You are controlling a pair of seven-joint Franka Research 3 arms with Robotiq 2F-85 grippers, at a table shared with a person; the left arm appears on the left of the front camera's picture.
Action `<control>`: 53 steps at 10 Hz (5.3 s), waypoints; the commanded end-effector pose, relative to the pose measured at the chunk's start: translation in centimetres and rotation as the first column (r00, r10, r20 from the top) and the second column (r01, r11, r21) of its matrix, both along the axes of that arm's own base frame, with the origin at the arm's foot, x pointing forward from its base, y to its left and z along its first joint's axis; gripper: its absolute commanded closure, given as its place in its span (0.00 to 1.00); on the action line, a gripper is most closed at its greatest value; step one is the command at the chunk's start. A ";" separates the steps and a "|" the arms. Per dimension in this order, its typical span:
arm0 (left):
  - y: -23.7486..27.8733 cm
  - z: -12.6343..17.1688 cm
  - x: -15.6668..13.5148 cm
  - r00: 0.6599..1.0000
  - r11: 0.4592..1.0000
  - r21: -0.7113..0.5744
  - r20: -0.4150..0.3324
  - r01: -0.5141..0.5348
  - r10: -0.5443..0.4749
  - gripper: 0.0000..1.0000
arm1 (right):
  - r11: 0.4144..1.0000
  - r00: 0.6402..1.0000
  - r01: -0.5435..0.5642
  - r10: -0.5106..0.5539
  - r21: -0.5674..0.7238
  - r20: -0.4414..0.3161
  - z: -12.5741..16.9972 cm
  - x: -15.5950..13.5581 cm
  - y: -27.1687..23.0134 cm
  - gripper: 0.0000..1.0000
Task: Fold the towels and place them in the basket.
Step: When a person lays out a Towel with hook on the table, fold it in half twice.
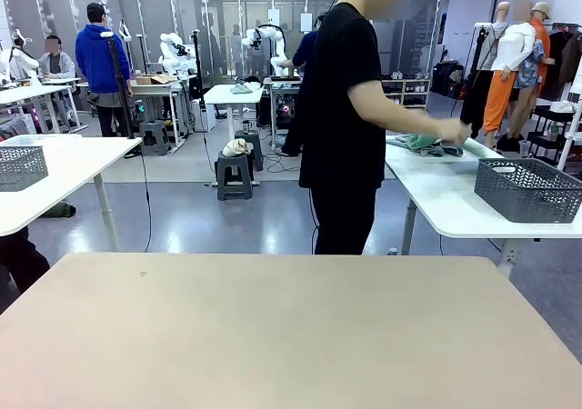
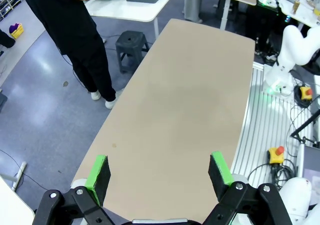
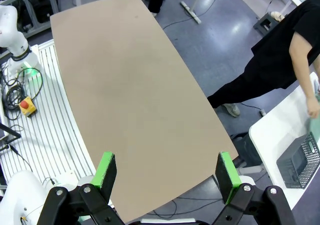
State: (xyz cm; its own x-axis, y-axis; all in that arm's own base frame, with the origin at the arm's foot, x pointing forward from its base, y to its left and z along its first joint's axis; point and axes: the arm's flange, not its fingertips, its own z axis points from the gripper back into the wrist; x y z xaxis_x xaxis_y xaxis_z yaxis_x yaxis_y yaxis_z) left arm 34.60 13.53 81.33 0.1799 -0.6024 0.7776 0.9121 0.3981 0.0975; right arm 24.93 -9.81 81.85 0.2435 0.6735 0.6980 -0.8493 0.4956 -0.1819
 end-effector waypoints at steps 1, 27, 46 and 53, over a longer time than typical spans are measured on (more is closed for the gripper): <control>0.0 0.0 0.0 1.000 1.000 0.000 0.000 0.000 0.000 0.00 | 1.000 1.000 0.000 0.000 0.000 0.000 0.0 0.0 0.0 0.00; 0.4 0.3 -0.7 0.997 0.987 0.157 -0.068 -0.016 0.026 0.00 | 0.998 1.000 -0.025 0.025 -0.054 -0.011 0.1 -0.1 1.4 0.00; 0.4 0.3 -0.7 0.997 0.987 0.157 -0.068 -0.016 0.026 0.00 | 0.998 1.000 -0.025 0.025 -0.054 -0.011 0.1 -0.1 1.4 0.00; -26.7 3.7 -2.5 0.999 0.862 0.506 0.031 0.022 -0.044 0.00 | 0.922 0.977 -0.186 0.211 -0.341 0.039 1.3 0.3 18.3 0.00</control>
